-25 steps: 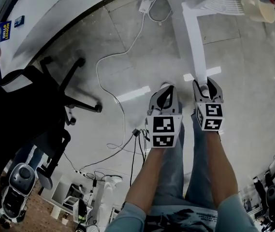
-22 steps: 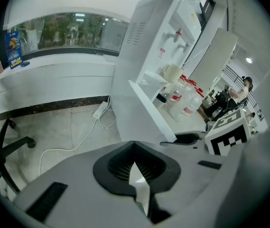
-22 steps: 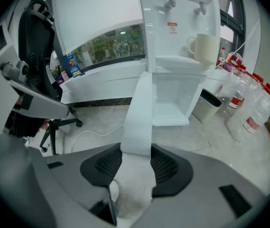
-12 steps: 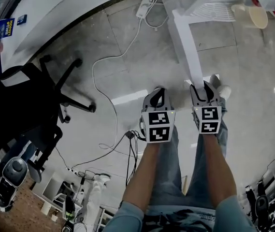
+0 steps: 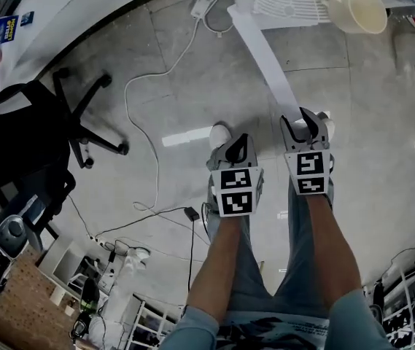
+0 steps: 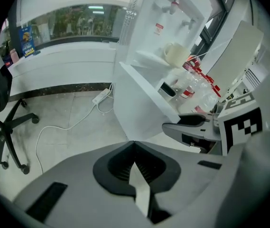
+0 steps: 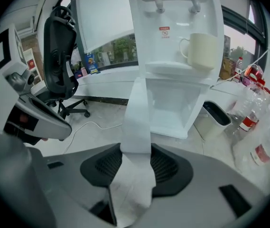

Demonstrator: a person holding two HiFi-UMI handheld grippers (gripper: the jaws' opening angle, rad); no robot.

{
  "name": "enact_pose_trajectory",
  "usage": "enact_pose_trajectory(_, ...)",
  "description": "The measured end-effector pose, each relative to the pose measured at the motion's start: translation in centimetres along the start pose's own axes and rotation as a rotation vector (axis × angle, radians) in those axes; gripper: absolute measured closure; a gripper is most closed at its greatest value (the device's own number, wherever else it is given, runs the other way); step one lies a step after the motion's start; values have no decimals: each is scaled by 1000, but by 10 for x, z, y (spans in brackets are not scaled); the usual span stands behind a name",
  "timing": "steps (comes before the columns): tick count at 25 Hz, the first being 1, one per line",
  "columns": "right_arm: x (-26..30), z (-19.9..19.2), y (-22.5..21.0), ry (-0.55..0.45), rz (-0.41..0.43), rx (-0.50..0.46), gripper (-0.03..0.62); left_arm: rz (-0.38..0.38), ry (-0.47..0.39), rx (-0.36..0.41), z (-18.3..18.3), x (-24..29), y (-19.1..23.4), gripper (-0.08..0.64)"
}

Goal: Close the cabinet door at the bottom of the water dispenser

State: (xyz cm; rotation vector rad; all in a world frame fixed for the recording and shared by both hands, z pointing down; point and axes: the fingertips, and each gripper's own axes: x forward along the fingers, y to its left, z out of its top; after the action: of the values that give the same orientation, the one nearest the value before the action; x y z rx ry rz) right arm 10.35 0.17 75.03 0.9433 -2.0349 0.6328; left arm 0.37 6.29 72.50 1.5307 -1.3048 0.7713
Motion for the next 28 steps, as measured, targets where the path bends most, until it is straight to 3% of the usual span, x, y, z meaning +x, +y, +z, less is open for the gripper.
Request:
enact_pose_trajectory(4,-3,1,-20,-10,21,-36,391,1,4,1,3,11,-26,549)
enact_pose_trajectory(16,-5,4,-86,-34,14,2,388,-1,41,60,13,40,-74,549)
enact_pose_trajectory(28,2,28,-145,-86,32,-136,383,-28,-9,75,50,70,-123,549)
